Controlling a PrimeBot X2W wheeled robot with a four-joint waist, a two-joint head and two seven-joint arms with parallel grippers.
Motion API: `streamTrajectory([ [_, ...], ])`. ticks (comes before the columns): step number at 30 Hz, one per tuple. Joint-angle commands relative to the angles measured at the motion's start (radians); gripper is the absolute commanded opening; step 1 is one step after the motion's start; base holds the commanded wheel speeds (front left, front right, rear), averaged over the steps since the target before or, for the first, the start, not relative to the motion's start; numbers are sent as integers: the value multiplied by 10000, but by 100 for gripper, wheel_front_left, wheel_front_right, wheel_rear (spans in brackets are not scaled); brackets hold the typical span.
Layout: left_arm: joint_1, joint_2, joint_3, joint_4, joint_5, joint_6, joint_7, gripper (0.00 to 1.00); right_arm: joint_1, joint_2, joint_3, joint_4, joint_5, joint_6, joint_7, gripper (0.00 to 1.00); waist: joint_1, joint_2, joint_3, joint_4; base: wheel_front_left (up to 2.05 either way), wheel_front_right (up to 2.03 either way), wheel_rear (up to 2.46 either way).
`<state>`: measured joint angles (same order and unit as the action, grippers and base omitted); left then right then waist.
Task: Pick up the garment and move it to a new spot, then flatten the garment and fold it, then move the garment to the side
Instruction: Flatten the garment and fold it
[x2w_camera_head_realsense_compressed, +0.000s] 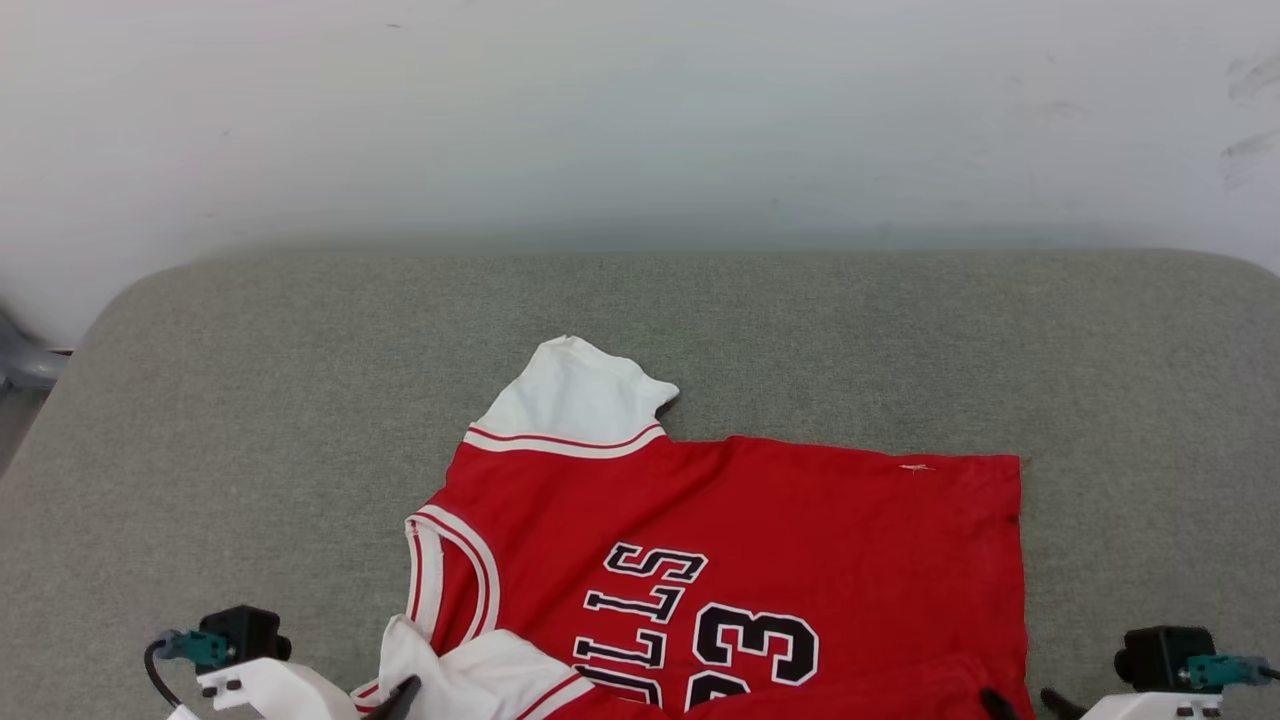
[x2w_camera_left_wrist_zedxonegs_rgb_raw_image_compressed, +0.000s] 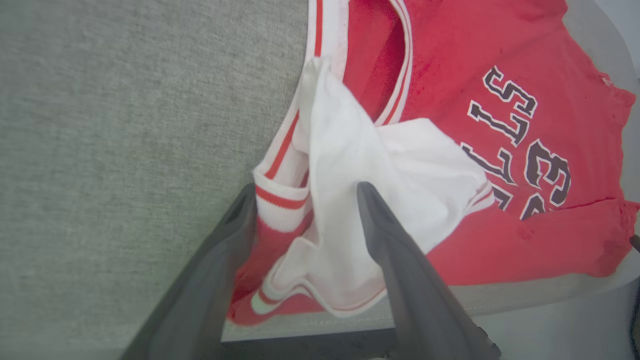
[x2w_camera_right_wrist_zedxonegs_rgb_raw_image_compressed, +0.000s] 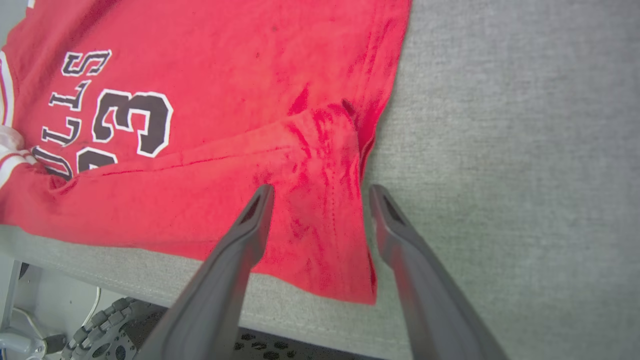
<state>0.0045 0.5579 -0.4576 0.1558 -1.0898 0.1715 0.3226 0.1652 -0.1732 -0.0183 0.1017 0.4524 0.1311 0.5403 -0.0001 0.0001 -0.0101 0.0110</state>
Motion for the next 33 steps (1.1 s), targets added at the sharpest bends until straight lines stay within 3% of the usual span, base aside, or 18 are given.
streamTrajectory([
  [1,-312,30,81,85,257,-7,-315,100,-239,117,-115,-120,-225,-9,-761,100,1,-1,-1,-48,0,0,0],
  [7,-1015,50,182,68,1117,144,-1352,100,-653,362,-286,-582,-1055,-9,-3172,100,1,-1,2,-196,0,0,0],
  [11,-1684,-25,181,57,1870,147,-2239,100,-979,447,-304,-1056,-1607,-9,-4232,100,1,-1,228,-346,0,0,0],
  [22,-4386,-470,359,718,2976,-160,-3740,100,-2421,707,-129,-2282,-2323,-10,-5462,100,1,-1,2363,-1056,0,0,0],
  [28,-5906,-334,249,1278,3003,-667,-3146,100,-3110,806,28,-2490,-2465,-9,-5770,100,1,-1,3463,-1485,0,0,0],
  [29,-6205,-269,189,1417,2957,-803,-2845,100,-3217,825,24,-2498,-2508,-9,-5808,100,1,-1,3655,-1561,0,0,0],
  [30,-7120,-81,44,1787,2733,-1216,-1799,100,-3430,921,57,-2362,-2495,-9,-5910,100,1,-1,4115,-1784,0,0,0],
  [33,-7896,178,-101,2176,2495,-1485,-544,100,-3603,1010,114,-2137,-2430,-9,-6050,100,1,-1,4431,-2033,0,0,0],
])
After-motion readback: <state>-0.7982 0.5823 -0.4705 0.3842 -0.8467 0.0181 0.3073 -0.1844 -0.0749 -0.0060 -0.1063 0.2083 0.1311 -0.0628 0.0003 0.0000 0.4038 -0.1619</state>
